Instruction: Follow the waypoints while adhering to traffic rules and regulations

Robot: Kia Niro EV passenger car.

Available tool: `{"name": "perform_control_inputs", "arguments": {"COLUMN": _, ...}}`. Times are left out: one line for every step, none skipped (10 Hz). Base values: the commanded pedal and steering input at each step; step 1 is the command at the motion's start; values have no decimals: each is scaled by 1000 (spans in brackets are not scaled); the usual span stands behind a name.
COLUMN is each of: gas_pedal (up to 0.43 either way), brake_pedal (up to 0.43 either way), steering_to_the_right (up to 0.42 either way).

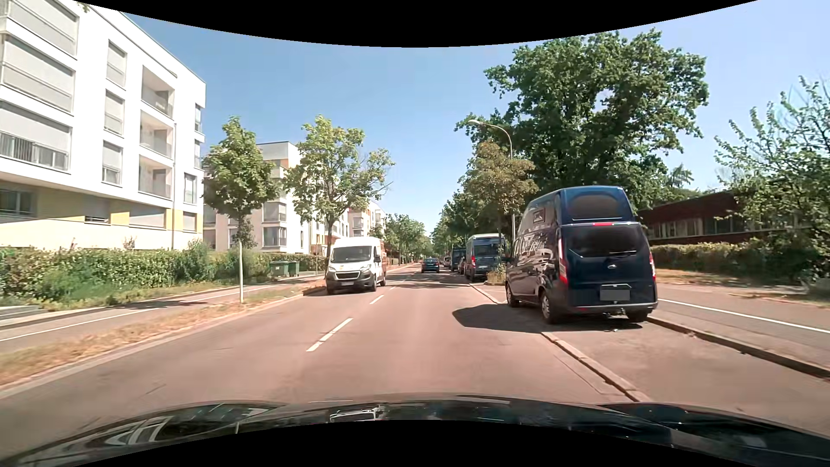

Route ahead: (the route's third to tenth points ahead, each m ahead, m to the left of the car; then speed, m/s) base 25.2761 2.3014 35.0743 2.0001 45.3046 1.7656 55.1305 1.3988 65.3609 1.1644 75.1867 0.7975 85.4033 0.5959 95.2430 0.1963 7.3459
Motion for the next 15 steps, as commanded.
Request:
{"name": "perform_control_inputs", "arguments": {"gas_pedal": 79, "brake_pedal": 0, "steering_to_the_right": -3}}
{"name": "perform_control_inputs", "arguments": {"gas_pedal": 79, "brake_pedal": 0, "steering_to_the_right": -3}}
{"name": "perform_control_inputs", "arguments": {"gas_pedal": 79, "brake_pedal": 0, "steering_to_the_right": -2}}
{"name": "perform_control_inputs", "arguments": {"gas_pedal": 87, "brake_pedal": 0, "steering_to_the_right": -2}}
{"name": "perform_control_inputs", "arguments": {"gas_pedal": 87, "brake_pedal": 0, "steering_to_the_right": -2}}
{"name": "perform_control_inputs", "arguments": {"gas_pedal": 87, "brake_pedal": 0, "steering_to_the_right": -2}}
{"name": "perform_control_inputs", "arguments": {"gas_pedal": 87, "brake_pedal": 0, "steering_to_the_right": -3}}
{"name": "perform_control_inputs", "arguments": {"gas_pedal": 87, "brake_pedal": 0, "steering_to_the_right": -2}}
{"name": "perform_control_inputs", "arguments": {"gas_pedal": 110, "brake_pedal": 0, "steering_to_the_right": -2}}
{"name": "perform_control_inputs", "arguments": {"gas_pedal": 110, "brake_pedal": 0, "steering_to_the_right": -2}}
{"name": "perform_control_inputs", "arguments": {"gas_pedal": 110, "brake_pedal": 0, "steering_to_the_right": -2}}
{"name": "perform_control_inputs", "arguments": {"gas_pedal": 110, "brake_pedal": 0, "steering_to_the_right": -2}}
{"name": "perform_control_inputs", "arguments": {"gas_pedal": 110, "brake_pedal": 0, "steering_to_the_right": -1}}
{"name": "perform_control_inputs", "arguments": {"gas_pedal": 110, "brake_pedal": 0, "steering_to_the_right": 0}}
{"name": "perform_control_inputs", "arguments": {"gas_pedal": 110, "brake_pedal": 0, "steering_to_the_right": 1}}
